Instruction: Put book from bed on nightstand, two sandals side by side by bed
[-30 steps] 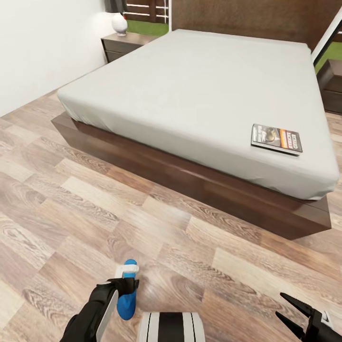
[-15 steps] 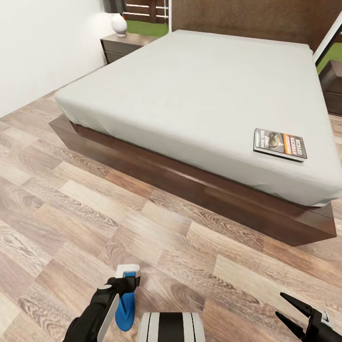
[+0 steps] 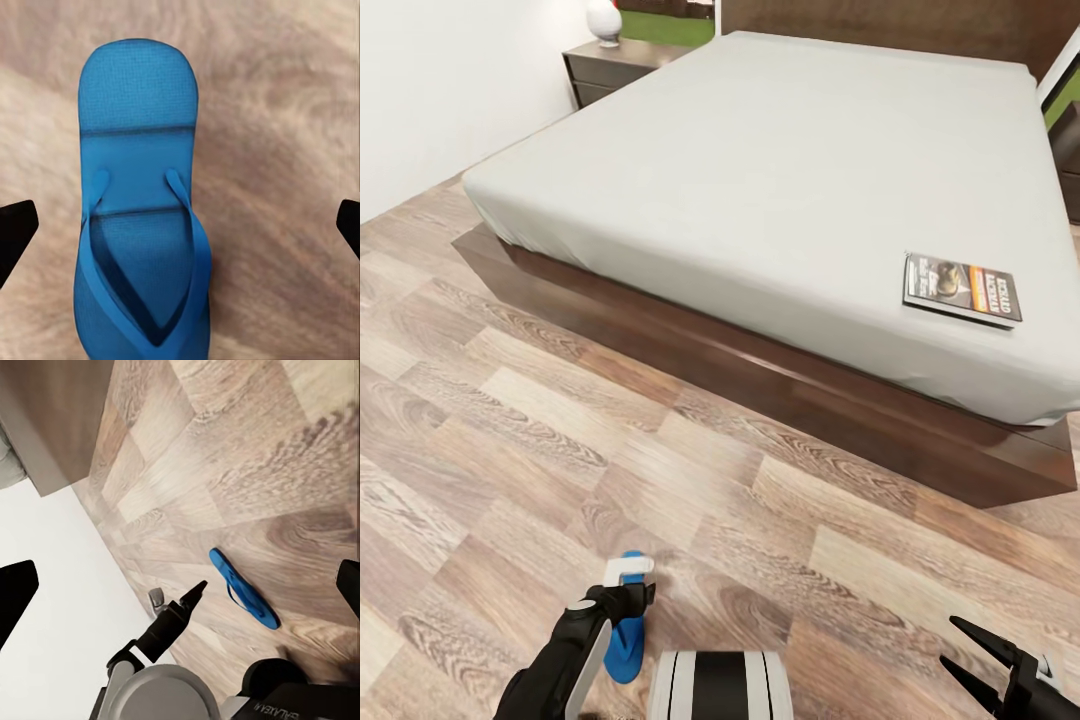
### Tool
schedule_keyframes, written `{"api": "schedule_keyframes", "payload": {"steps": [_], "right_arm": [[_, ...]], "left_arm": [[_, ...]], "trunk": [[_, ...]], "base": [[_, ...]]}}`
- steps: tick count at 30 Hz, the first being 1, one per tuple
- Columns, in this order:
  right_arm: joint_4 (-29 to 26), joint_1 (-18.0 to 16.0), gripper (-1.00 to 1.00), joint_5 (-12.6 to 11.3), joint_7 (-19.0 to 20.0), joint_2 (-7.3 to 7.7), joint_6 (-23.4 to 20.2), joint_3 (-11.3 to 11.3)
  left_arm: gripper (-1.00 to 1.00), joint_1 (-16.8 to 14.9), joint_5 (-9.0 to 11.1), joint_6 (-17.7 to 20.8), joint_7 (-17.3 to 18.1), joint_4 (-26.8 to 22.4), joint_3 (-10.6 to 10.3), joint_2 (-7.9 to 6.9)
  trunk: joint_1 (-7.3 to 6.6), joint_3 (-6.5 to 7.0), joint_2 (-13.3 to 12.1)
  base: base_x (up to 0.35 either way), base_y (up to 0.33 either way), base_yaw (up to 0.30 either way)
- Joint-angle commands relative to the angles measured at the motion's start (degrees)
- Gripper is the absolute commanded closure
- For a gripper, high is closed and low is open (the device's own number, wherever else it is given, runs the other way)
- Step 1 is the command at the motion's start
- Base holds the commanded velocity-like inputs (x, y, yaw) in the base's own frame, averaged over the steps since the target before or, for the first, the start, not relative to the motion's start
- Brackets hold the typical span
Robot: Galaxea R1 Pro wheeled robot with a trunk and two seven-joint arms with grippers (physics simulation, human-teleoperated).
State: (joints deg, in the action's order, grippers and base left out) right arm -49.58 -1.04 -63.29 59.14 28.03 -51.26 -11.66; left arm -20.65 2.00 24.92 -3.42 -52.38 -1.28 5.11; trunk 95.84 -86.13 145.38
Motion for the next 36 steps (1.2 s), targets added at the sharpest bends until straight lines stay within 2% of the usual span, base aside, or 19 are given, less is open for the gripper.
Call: {"api": "schedule_keyframes", "payload": {"steps": [1, 20, 36], "right_arm": [[0.0, 0.0, -1.0, -0.1, 0.1, 0.01, -0.3, 0.0], [0.0, 0.0, -1.0, -0.1, 0.1, 0.01, -0.3, 0.0], [0.0, 0.0, -1.0, -0.1, 0.1, 0.01, -0.3, 0.0]], "left_arm": [[-1.0, 0.0, 0.2, 0.3, -0.4, -0.1, -0.1, -0.02], [-1.0, 0.0, 0.2, 0.3, -0.4, -0.1, -0.1, -0.02], [-1.0, 0.0, 0.1, 0.3, -0.5, -0.1, -0.1, -0.02]], "trunk": [[0.01, -0.26, 0.0], [0.5, -4.47, 0.3], [0.5, -4.47, 0.3]], "base": [[0.0, 0.0, 0.0], [0.0, 0.0, 0.0], [0.0, 0.0, 0.0]]}}
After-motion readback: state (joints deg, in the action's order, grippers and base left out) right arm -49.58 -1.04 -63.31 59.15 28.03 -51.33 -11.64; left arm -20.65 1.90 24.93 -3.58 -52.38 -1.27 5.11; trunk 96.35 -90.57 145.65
